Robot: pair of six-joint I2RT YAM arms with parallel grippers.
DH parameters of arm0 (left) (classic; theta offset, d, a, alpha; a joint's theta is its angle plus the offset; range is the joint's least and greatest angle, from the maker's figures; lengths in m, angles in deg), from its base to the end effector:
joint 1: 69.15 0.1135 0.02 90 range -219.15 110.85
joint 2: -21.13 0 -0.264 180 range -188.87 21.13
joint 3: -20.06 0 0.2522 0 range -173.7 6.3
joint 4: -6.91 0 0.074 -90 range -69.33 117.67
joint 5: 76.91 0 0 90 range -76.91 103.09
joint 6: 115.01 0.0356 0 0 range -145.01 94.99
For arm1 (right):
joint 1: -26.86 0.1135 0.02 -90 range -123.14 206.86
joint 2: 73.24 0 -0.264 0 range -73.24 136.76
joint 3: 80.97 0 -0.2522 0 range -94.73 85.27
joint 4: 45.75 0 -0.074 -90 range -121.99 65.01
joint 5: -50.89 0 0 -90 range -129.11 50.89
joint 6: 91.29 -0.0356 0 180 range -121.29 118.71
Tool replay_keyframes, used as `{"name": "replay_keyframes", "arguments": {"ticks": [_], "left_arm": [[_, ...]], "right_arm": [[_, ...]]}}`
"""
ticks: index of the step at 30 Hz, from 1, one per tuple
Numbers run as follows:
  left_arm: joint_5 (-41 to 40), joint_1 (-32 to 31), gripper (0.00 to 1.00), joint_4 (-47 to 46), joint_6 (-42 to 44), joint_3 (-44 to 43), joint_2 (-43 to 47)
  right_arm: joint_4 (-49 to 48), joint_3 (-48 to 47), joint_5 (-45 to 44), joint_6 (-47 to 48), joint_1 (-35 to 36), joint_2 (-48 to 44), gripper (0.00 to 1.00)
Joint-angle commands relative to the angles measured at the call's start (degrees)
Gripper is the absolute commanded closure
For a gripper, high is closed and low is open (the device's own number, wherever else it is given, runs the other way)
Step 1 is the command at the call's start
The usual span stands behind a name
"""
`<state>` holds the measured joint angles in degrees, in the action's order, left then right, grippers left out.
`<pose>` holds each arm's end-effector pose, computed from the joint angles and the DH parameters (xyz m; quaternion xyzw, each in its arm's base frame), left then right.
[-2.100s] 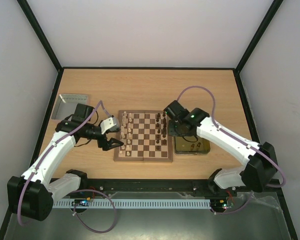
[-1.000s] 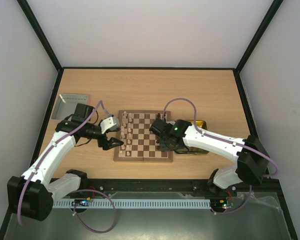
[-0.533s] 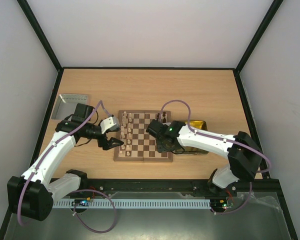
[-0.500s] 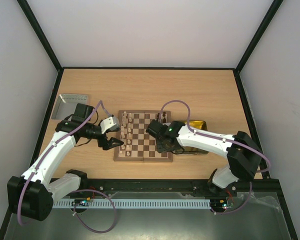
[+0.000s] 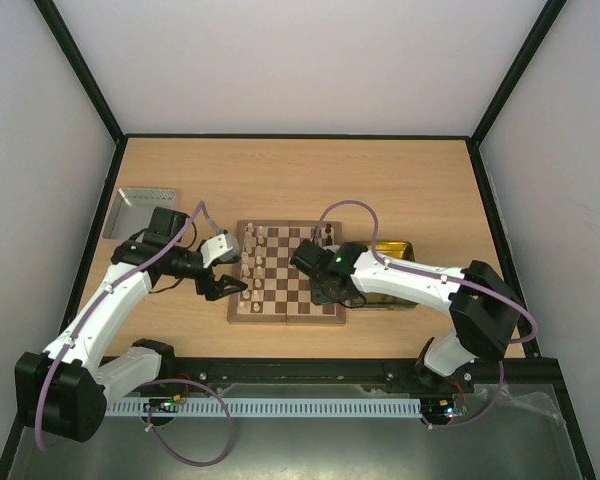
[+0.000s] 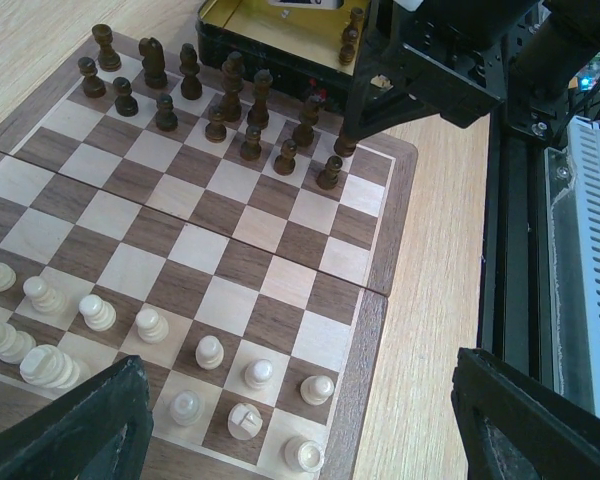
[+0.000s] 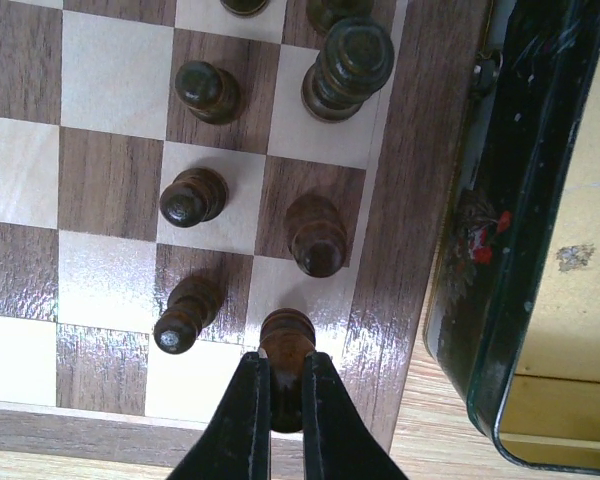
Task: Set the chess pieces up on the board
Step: Place the chess piece on the chessboard.
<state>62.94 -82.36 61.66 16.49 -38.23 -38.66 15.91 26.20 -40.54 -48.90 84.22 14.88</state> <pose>0.1818 -0.0706 0.2544 0.5074 0.7146 -0.3267 0.3538 0.1514 0.2348 0.2041 -0.0830 0.9900 0.0826 0.0790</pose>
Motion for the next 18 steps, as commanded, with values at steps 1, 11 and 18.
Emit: {"name": "replay_keyframes", "arguments": {"ticks": [1, 11, 18], "left_arm": [[0.59, -0.12, 0.18, -0.21, -0.15, 0.61, 0.15], [0.6, -0.15, 0.18, -0.21, -0.14, 0.73, 0.29], [0.6, -0.08, 0.18, -0.19, -0.14, 0.71, 0.25]], "right_arm": [[-0.43, 0.4, -1.46, -0.24, 0.3, 1.24, 0.98], [-0.85, 0.58, -2.03, -0.45, 0.34, 2.2, 0.98], [-0.73, 0.75, -2.14, -0.54, 0.3, 2.59, 0.97]]}}
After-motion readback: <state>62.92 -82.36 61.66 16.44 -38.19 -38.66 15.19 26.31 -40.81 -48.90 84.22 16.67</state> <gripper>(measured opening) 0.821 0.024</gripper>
